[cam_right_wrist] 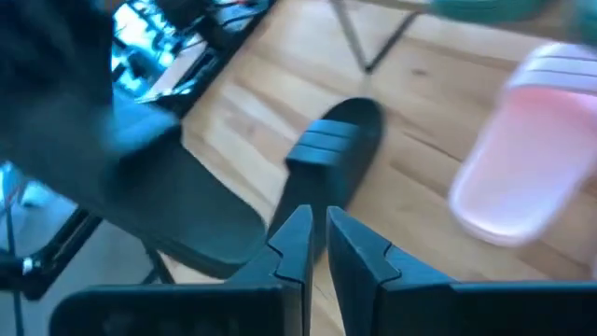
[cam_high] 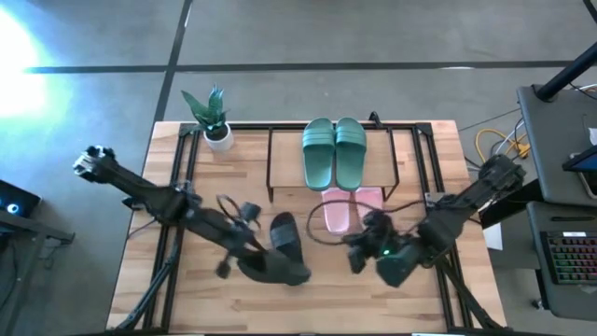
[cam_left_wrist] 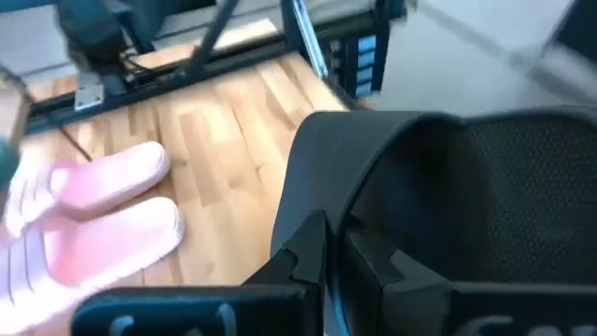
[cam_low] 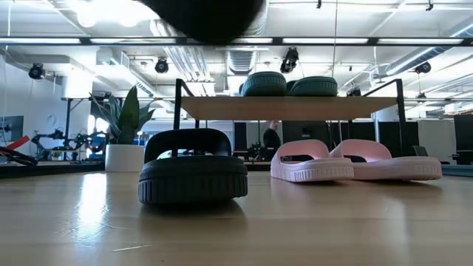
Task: Pick and place slides into the shelf
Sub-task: Move the left black slipper to the right of the left black slipper
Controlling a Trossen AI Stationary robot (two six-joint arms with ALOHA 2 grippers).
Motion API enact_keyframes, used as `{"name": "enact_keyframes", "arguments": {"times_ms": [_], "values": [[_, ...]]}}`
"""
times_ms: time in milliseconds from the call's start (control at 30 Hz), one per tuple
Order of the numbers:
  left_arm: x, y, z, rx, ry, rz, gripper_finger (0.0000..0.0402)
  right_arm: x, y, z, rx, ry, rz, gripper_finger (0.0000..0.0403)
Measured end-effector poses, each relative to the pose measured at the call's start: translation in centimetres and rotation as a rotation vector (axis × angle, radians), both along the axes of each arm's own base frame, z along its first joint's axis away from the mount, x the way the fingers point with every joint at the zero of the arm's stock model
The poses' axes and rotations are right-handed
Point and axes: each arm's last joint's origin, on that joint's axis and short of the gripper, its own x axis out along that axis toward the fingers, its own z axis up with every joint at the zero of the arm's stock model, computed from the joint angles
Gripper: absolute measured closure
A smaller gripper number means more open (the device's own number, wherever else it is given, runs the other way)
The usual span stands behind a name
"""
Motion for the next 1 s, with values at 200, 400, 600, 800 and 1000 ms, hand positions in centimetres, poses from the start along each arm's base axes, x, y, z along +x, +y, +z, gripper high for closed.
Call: {"name": "enact_keyframes", "arguments": {"times_ms": [200,400,600,800,1000], "values": [[5.8,-1.7,-3.4,0.239,-0.052,-0.012,0.0401,-3.4,-1.0,0.4,0.026,0.083,-0.104,0.0374],[11.3,-2.8,-5.1,0.355,-0.212,-0.033,0.0401,-4.1,-1.1,0.0,0.067,0.160,-0.124,0.0374],[16.0,-3.6,-9.1,0.455,-0.192,-0.068,0.0401,-3.9,-0.5,-0.7,0.111,0.229,-0.091,0.0374],[18.6,-4.7,-14.1,0.533,-0.095,-0.036,0.0378,-3.7,0.2,-1.5,0.132,0.292,-0.069,0.0374],[18.8,-5.4,-15.6,0.574,-0.009,0.100,0.0286,-3.5,0.6,-2.3,0.141,0.363,-0.046,0.0374]]}}
